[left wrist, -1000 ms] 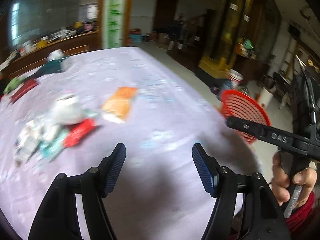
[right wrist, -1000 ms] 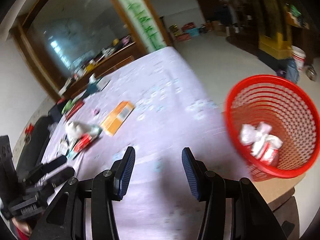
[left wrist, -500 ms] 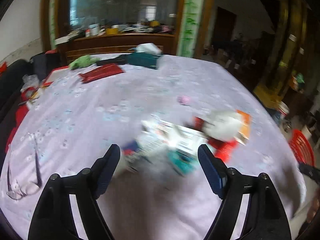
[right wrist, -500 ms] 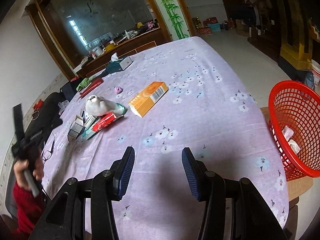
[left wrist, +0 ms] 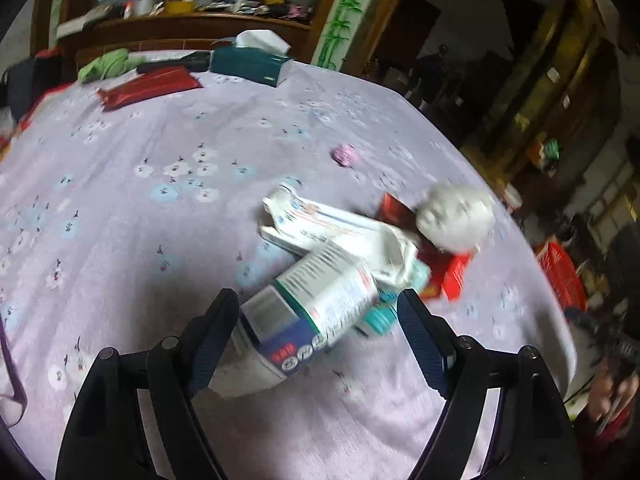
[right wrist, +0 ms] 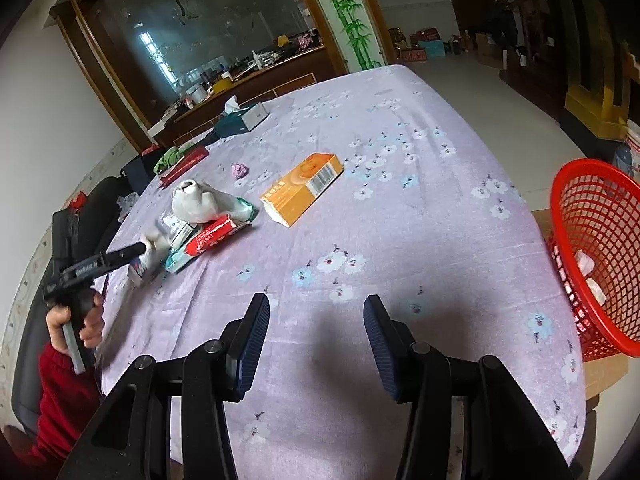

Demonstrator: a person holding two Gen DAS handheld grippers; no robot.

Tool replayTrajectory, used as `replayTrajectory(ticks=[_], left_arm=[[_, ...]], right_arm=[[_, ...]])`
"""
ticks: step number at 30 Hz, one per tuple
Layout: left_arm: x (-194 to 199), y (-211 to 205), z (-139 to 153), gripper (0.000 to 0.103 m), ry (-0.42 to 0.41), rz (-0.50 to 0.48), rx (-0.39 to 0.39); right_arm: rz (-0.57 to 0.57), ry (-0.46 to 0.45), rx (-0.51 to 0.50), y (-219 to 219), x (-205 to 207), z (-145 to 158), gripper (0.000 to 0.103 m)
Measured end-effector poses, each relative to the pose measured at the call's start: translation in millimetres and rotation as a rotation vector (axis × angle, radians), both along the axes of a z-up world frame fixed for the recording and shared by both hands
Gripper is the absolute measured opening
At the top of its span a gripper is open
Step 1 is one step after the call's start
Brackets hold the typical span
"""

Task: Collect trash
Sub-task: 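Grasp the white-and-blue medicine box with the left tool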

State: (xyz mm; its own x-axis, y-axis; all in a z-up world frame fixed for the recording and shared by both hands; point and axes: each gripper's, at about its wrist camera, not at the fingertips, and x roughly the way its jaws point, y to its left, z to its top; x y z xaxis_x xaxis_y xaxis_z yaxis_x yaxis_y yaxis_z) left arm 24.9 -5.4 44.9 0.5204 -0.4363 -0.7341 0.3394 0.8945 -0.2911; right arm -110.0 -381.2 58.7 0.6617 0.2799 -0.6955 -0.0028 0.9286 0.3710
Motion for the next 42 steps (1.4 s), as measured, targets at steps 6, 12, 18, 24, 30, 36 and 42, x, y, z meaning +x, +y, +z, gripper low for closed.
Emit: replayTrajectory(ticks=[6,12,18,24,30,36,42], left_arm=[[-19,-28,-3,0.08,-0.082,-0.008,0.164],[-40,-41,-9,0.081,-0.141,-0.103,0.319],[-32,-44,-21,0.082,-0.148,-0.131,0.421],[-17,-46,-24,0.071,-0.165,-0.074,0.424],[-11,-36,-22,0.043,-0.164,0.031,0.426],[-20,-6,-2,0.039,-0.135,0.145,0.271],[-53,-3,13,0.039,-0.146,0.176,0.158]], right_arm=[[0.051,-0.009,-0.001,18,5,7,0.053],[0.08,-0.012,-0.009,29,8,13,0.053],[0.096,-0.007,-0.01,40,12,12,0.053],[0.112,-0.008,-0.026,50,14,14,0.053],[0.138,0.0,-0.019,62,27,18,0.053],[0.161,-0.073,-0.039,85,53,38,0.053],[0.151,-0.082,-0.062,106,109,41,0.064]])
